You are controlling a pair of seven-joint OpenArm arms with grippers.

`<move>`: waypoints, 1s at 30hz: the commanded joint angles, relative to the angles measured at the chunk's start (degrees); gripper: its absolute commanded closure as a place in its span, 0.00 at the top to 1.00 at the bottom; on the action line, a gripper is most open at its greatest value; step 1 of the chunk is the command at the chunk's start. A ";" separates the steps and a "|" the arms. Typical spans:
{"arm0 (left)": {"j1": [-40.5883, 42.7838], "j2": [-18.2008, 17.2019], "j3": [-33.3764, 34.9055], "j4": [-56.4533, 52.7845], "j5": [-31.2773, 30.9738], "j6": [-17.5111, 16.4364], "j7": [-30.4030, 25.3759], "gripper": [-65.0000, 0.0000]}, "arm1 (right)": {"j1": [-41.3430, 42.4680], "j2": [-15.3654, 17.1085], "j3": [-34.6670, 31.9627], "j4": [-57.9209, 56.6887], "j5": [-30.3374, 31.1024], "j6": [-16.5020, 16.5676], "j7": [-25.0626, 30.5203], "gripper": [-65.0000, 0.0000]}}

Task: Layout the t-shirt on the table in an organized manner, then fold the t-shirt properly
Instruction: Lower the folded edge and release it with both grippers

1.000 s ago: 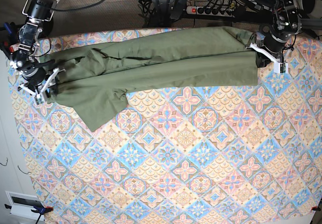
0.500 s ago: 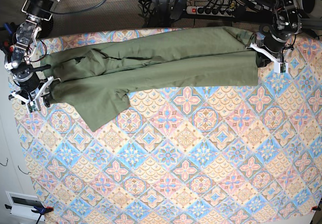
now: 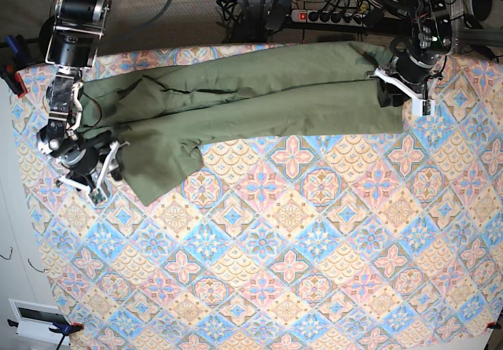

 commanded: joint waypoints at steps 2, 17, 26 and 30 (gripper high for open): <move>0.08 -0.80 -0.48 1.05 -0.63 -0.11 -0.85 0.33 | 2.03 1.45 0.41 -0.92 0.75 -0.38 1.91 0.39; -1.15 -0.54 -0.65 6.15 -0.90 0.33 -0.85 0.43 | 9.32 1.45 -4.87 -7.51 0.75 -0.38 2.43 0.54; -3.26 0.70 -0.65 6.15 -1.07 0.33 -0.85 0.46 | 9.68 1.36 -4.87 -16.22 0.75 -0.38 6.65 0.54; -3.61 1.57 -0.57 6.15 -1.07 0.33 -0.76 0.46 | 9.76 0.83 -4.96 -18.50 0.75 -0.38 8.32 0.54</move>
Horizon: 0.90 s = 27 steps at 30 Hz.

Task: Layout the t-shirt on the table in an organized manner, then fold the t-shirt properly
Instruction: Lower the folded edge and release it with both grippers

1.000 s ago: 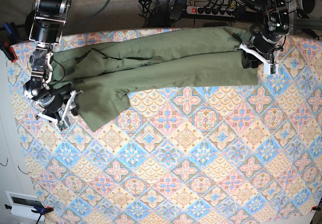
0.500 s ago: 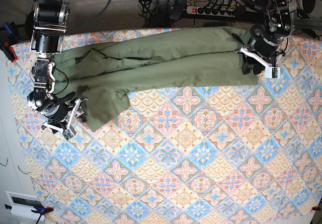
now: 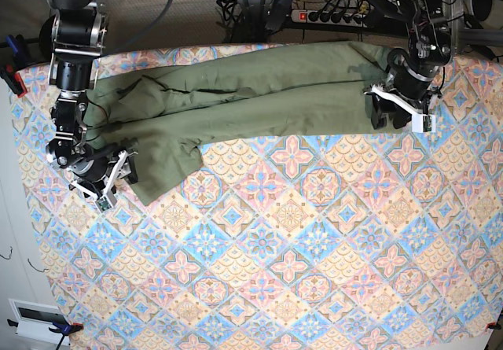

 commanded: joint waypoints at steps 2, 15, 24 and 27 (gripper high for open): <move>-0.23 -0.48 -0.28 1.10 -0.42 -0.06 -1.11 0.46 | 1.31 0.26 0.25 -0.65 0.64 -0.21 0.96 0.54; -1.46 -0.39 -0.37 1.10 -0.42 -0.06 -1.11 0.46 | 5.17 -1.41 0.25 -6.81 0.64 -0.21 0.70 0.42; -1.54 -0.39 -0.37 0.92 -0.33 -0.06 -1.11 0.46 | 4.73 -1.32 0.25 -4.79 0.90 -0.21 0.52 0.00; -1.54 -0.39 -0.37 0.84 -0.33 -0.06 -1.11 0.46 | 1.57 -1.24 0.68 1.19 0.90 -0.21 0.52 0.01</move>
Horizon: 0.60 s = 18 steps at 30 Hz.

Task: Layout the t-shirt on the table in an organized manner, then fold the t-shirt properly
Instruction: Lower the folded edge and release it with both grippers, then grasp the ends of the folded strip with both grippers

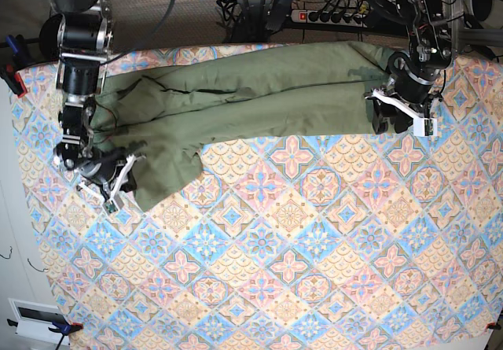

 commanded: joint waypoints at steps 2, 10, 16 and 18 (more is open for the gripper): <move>-0.25 -0.48 -0.35 0.88 -0.37 -0.19 -1.27 0.46 | -0.89 1.04 0.44 5.35 1.05 0.17 -0.08 0.01; -0.17 -0.48 -0.35 0.88 -0.37 -0.19 -1.27 0.46 | -10.82 0.95 5.46 25.39 1.05 0.17 -8.69 0.01; -0.17 -0.48 -0.35 0.88 -0.37 -0.19 -1.27 0.46 | -18.74 0.95 9.59 39.55 1.05 0.17 -14.76 0.01; -0.17 -0.48 -0.35 0.88 -0.37 -0.19 -1.27 0.46 | -21.37 0.95 10.03 44.91 1.14 0.17 -16.08 0.01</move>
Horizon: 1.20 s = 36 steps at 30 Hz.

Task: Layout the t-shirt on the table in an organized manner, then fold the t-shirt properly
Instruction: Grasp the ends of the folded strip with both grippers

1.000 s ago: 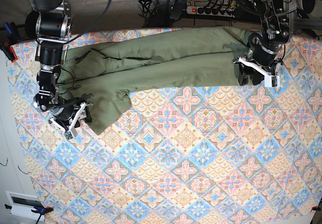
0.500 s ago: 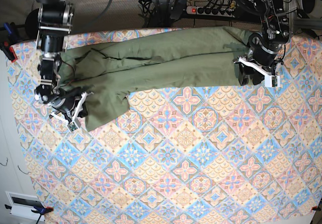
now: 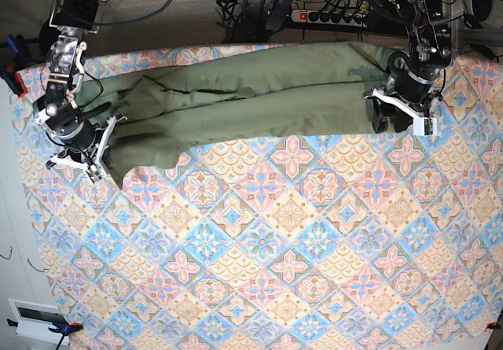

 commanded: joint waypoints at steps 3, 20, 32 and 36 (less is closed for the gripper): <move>-0.30 -0.57 -0.26 0.90 -0.55 -0.13 -1.31 0.46 | -4.22 0.93 1.44 6.80 0.33 -0.23 -0.85 0.01; -0.30 -0.74 -0.26 0.90 -0.55 -0.13 -1.31 0.46 | -17.23 0.84 4.34 8.65 -0.11 -0.23 -1.20 0.01; 1.72 -3.47 -0.44 1.25 -1.87 -0.39 1.15 0.47 | -17.14 0.66 11.90 8.73 0.25 -0.23 -0.59 0.38; 3.92 -7.07 -3.69 1.25 -9.07 -0.48 5.37 0.47 | -15.82 0.58 13.66 8.82 4.82 -0.23 -0.59 0.38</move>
